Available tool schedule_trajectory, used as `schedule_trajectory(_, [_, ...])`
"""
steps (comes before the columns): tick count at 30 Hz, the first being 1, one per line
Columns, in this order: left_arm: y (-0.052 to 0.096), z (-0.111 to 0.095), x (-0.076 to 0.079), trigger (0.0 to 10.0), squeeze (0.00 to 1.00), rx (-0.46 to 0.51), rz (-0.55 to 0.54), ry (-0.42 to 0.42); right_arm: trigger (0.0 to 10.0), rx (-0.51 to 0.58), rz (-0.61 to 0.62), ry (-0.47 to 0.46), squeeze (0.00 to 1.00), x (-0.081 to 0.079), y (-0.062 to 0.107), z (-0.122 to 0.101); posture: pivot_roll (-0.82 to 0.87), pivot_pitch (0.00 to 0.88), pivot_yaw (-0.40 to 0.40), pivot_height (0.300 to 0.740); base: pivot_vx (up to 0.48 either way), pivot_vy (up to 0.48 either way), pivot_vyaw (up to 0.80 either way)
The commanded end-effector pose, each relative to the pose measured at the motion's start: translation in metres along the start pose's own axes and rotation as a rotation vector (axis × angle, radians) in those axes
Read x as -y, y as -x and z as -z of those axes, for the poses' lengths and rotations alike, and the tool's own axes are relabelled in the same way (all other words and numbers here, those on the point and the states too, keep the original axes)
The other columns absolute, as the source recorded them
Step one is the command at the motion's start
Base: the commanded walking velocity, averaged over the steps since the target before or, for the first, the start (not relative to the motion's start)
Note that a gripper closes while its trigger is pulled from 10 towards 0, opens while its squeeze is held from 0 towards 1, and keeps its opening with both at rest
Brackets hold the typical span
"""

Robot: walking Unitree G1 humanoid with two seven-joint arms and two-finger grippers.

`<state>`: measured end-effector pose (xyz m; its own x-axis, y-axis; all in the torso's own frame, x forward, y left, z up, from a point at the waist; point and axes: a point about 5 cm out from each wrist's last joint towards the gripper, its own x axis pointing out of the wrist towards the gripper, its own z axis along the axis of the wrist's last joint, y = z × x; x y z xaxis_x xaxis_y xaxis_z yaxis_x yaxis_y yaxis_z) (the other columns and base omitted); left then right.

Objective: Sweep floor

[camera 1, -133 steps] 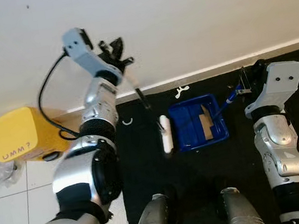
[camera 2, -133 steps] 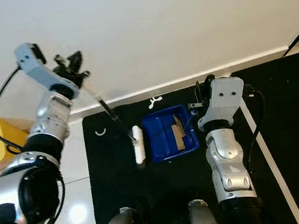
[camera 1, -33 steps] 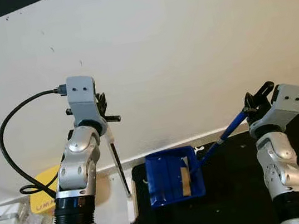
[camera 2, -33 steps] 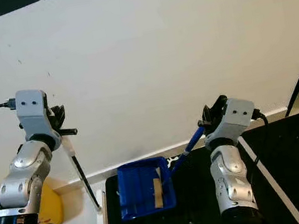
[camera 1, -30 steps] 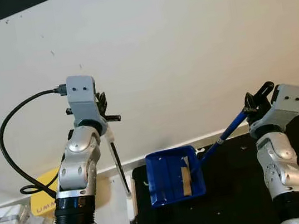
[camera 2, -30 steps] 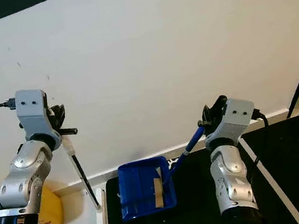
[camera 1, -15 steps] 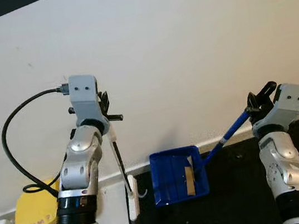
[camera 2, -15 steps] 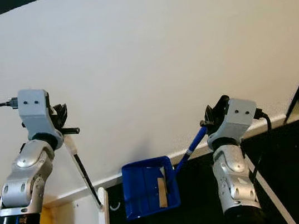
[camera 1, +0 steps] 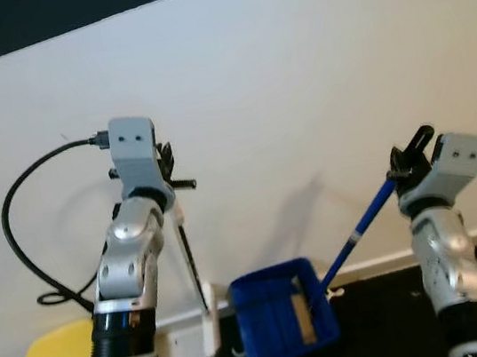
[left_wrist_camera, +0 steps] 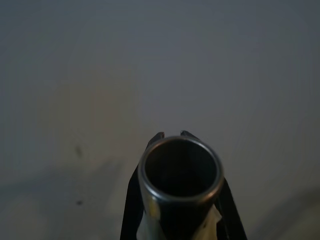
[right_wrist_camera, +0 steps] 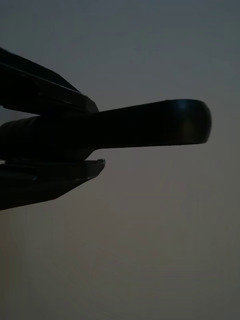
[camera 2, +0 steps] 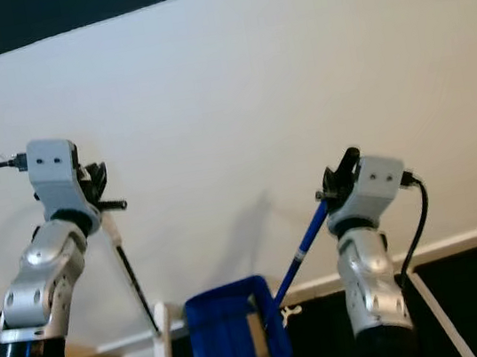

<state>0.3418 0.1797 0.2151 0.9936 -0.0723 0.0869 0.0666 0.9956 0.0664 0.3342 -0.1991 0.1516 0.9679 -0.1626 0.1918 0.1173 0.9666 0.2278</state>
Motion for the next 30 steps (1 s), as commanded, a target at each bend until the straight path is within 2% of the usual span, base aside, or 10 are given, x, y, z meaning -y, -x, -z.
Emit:
schedule_trajectory(1, [0.002, -0.003, -0.005, 10.0, 0.00, 0.013, -0.028, -0.015, 10.0, 0.030, -0.027, -0.030, 0.00, -0.009, 0.000, -0.003, 0.03, 0.074, 0.155, 0.740, 0.000, 0.000, 0.00])
schedule_trajectory(8, [0.004, 0.000, -0.006, 10.0, 0.00, 0.008, -0.026, -0.015, 10.0, 0.011, -0.054, 0.011, 0.00, -0.005, 0.001, -0.001, 0.03, 0.076, 0.155, 0.740, 0.000, 0.000, 0.00])
schedule_trajectory(11, [0.005, 0.004, -0.008, 10.0, 0.00, -0.009, -0.033, -0.032, 10.0, -0.022, -0.089, 0.090, 0.00, 0.001, 0.004, 0.004, 0.03, 0.084, 0.155, 0.740, 0.000, 0.000, 0.00])
schedule_trajectory(12, [0.005, 0.004, -0.008, 10.0, 0.00, -0.009, -0.033, -0.032, 10.0, -0.022, -0.089, 0.090, 0.00, 0.001, 0.004, 0.004, 0.03, 0.084, 0.155, 0.740, 0.000, 0.000, 0.00])
schedule_trajectory(13, [0.006, 0.007, -0.010, 10.0, 0.00, -0.026, -0.039, -0.045, 10.0, -0.039, -0.097, 0.125, 0.00, 0.006, 0.006, 0.005, 0.03, 0.088, 0.157, 0.740, 0.000, 0.000, 0.00])
schedule_trajectory(19, [0.009, 0.013, -0.015, 10.0, 0.00, -0.046, -0.055, -0.052, 10.0, -0.076, -0.083, 0.162, 0.00, 0.020, 0.012, 0.008, 0.03, 0.096, 0.160, 0.740, 0.000, 0.000, 0.00])
schedule_trajectory(23, [0.010, 0.021, -0.024, 10.0, 0.00, -0.065, -0.090, -0.055, 10.0, -0.108, -0.031, 0.192, 0.00, 0.038, 0.021, 0.016, 0.03, 0.121, 0.165, 0.740, 0.000, 0.000, 0.00])
schedule_trajectory(30, [0.010, 0.043, -0.042, 10.0, 0.00, -0.111, -0.121, -0.045, 10.0, -0.100, 0.039, 0.203, 0.00, 0.042, 0.023, 0.024, 0.04, 0.168, 0.174, 0.740, 0.000, 0.000, 0.00])
